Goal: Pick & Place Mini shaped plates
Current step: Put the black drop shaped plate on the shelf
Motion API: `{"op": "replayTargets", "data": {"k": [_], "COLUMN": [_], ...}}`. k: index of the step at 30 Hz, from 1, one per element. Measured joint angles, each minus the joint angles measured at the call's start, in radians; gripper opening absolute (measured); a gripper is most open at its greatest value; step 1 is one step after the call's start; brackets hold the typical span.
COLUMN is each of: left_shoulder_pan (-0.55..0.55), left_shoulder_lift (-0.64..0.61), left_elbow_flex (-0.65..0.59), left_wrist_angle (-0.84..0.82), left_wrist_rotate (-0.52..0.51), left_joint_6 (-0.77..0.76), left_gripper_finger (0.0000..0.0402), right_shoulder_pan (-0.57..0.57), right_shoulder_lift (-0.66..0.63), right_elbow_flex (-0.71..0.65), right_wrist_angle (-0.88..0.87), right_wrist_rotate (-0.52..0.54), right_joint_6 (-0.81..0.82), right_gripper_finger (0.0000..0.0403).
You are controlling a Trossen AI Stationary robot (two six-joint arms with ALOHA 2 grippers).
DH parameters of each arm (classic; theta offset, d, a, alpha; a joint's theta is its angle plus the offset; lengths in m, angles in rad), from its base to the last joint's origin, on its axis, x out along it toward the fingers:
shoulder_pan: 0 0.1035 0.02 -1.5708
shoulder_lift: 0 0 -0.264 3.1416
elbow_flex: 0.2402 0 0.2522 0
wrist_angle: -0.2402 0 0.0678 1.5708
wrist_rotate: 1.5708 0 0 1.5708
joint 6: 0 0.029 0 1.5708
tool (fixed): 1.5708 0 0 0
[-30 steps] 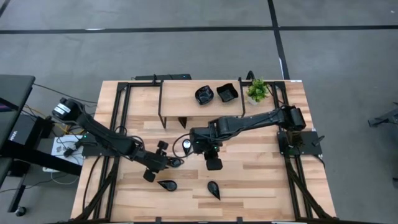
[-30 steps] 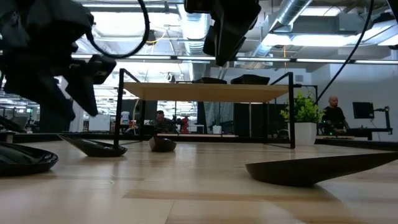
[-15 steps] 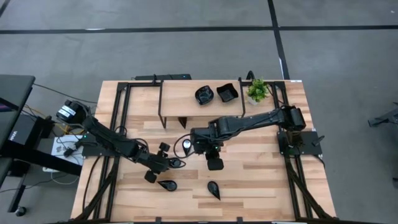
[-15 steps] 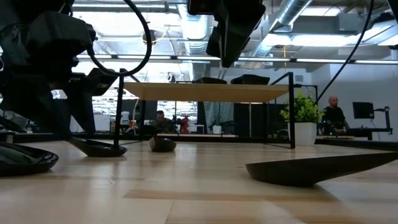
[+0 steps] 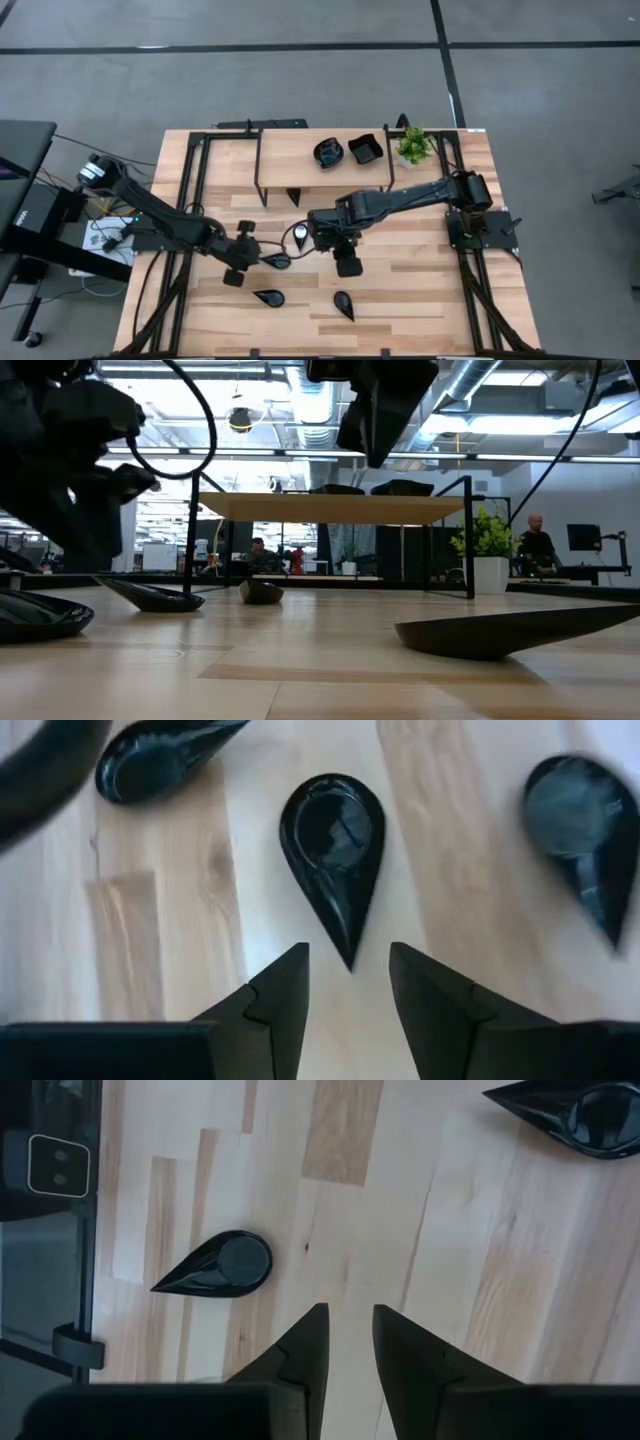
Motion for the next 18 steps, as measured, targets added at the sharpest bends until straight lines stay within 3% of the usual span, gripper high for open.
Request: {"op": "replayTargets", "data": {"k": [8, 18], "left_shoulder_pan": [0.003, 0.007], "left_shoulder_lift": [-0.04, 0.029], "left_elbow_flex": [0.0, 0.0], "left_wrist_angle": [-0.052, -0.033], "left_wrist_rotate": [0.071, 0.063], "left_joint_6": [-0.187, -0.167], "left_gripper_finger": [0.0149, 0.021], "right_shoulder_pan": [0.007, 0.012], "right_shoulder_lift": [0.0, 0.0], "right_elbow_flex": [0.0, 0.0], "right_wrist_angle": [0.0, 0.003], "right_wrist_rotate": [0.0, 0.0], "right_joint_6": [0.0, 0.006], "right_gripper_finger": [0.0077, 0.0077]}}
